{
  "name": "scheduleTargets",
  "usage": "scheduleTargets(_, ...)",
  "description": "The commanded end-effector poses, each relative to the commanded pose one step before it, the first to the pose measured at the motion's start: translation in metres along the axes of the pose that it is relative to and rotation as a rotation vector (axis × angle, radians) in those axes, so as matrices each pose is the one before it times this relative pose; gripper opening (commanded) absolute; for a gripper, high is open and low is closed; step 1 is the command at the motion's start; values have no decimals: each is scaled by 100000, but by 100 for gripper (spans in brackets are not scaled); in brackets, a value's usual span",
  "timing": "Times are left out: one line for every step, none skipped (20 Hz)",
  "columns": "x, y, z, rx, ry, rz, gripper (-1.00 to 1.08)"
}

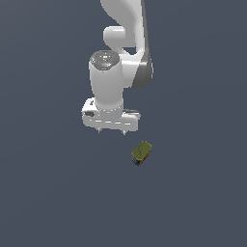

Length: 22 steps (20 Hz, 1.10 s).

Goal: Pick up the object and move it to a goal position.

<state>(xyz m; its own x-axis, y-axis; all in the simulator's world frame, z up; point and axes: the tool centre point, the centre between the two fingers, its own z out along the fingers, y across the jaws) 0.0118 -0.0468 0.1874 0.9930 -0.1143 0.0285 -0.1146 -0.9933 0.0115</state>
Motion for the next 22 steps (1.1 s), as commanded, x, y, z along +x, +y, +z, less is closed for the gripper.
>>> scheduleTargets(0, 1, 0, 0, 0, 0, 100)
scheduleTargets(-8, -62, 21, -21, -39, -148, 100)
scheduleTargets(-23, -188, 65, -60, -120, -449, 100)
scheduleTargets(-37, -302, 103, -98, -194, -738, 100)
scheduleTargets(-52, -412, 139, -136, -265, -1039, 100)
scheduleTargets(-66, -513, 170, -173, -330, -1362, 100)
scheduleTargets(-70, -523, 168, -184, -340, -1509, 100)
scheduleTargets(-56, -391, 120, -147, -260, -1270, 100)
scheduleTargets(-42, -256, 73, -107, -177, -989, 100)
scheduleTargets(-29, -131, 32, -67, -100, -676, 100)
scheduleTargets(-15, -30, 2, -29, -32, -332, 100)
scheduleTargets(-4, 14, -11, -2, 9, -68, 100)
scheduleTargets(5, 38, -9, 14, 22, 136, 100)
scheduleTargets(12, 36, -4, 25, 30, 282, 100)
scheduleTargets(18, -1, 10, 27, 20, 361, 100)
scheduleTargets(23, -29, 26, 30, 9, 446, 100)
scheduleTargets(28, -60, 40, 32, -1, 529, 100)
scheduleTargets(32, -90, 54, 35, -10, 617, 100)
scheduleTargets(36, -114, 67, 38, -17, 713, 100)
scheduleTargets(40, -135, 78, 42, -23, 807, 100)
scheduleTargets(43, -148, 87, 47, -24, 908, 100)
scheduleTargets(47, -156, 94, 54, -22, 1028, 100)
